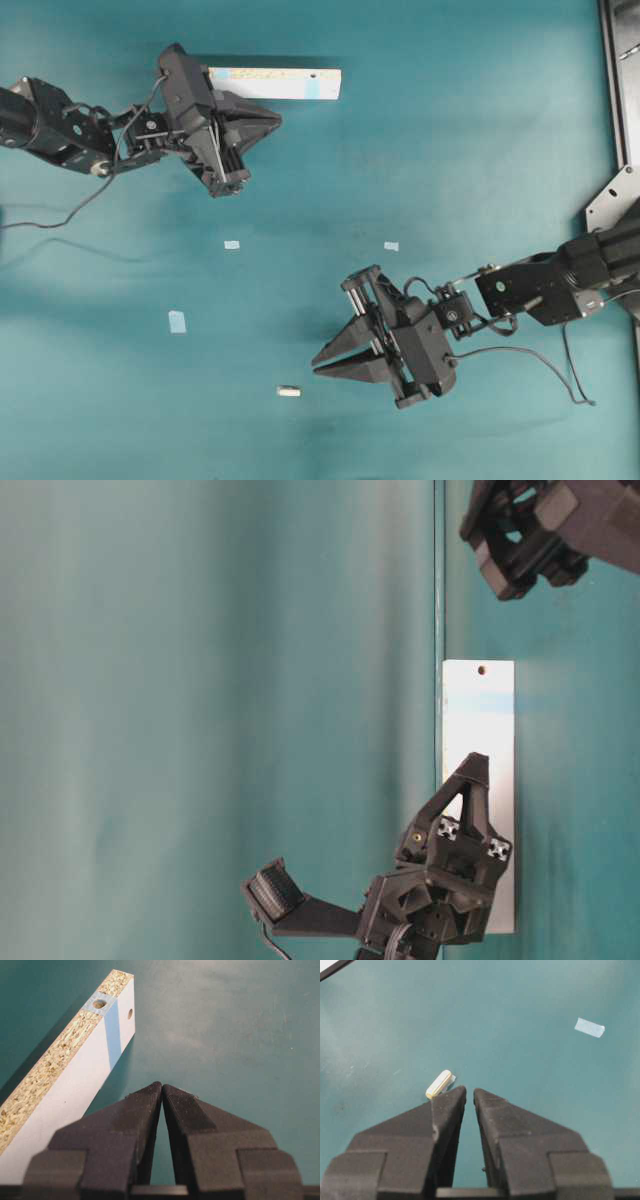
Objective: Move the wooden board into place and insert the rod into its hole.
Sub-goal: 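Lower the open left gripper over the white board's end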
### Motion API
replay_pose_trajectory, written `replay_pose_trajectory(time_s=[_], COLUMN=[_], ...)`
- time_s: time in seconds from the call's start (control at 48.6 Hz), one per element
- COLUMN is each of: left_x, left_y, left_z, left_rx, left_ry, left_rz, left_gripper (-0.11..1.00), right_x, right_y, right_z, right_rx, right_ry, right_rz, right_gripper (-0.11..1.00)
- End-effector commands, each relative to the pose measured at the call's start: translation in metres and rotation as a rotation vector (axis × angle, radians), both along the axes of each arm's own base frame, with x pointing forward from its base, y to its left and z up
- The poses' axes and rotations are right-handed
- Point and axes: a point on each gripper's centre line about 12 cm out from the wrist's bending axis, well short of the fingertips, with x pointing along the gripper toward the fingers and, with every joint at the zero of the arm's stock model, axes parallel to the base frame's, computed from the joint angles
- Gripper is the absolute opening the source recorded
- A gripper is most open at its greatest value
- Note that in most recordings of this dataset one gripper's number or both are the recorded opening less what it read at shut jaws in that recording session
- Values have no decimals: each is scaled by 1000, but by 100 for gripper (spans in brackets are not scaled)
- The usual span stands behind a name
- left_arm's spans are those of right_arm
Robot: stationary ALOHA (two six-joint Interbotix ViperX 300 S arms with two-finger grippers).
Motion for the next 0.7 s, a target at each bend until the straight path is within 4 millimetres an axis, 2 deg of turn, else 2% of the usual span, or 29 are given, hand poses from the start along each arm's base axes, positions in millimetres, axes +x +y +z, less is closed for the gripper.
replay_pose_trajectory(time_s=[0.0,0.041,0.124,0.185,0.474,0.515,0.576,0.638,0.679], left_x=[8,9,13,14,18,17,17,16,15], left_y=[-2,-2,-2,-1,-2,-3,-4,-7,-8], left_z=[15,14,11,10,20,22,25,30,34], left_rx=[11,1,-21,-37,-36,-37,-38,-34,-33], left_ry=[-13,11,73,114,147,155,164,180,190], left_rz=[-32,-33,-40,-40,-57,-59,-65,-77,-83], left_gripper=[16,13,0,0,0,0,0,2,10], right_x=[4,5,7,9,11,9,9,9,10], right_y=[5,5,6,7,6,7,6,6,6], right_z=[17,18,22,26,43,44,48,53,55], right_rx=[24,16,-5,-20,-49,-50,-48,-47,-47], right_ry=[-50,-41,-14,10,43,43,37,30,28], right_rz=[7,11,18,17,14,17,15,14,14], right_gripper=[24,23,6,0,0,3,14,29,41])
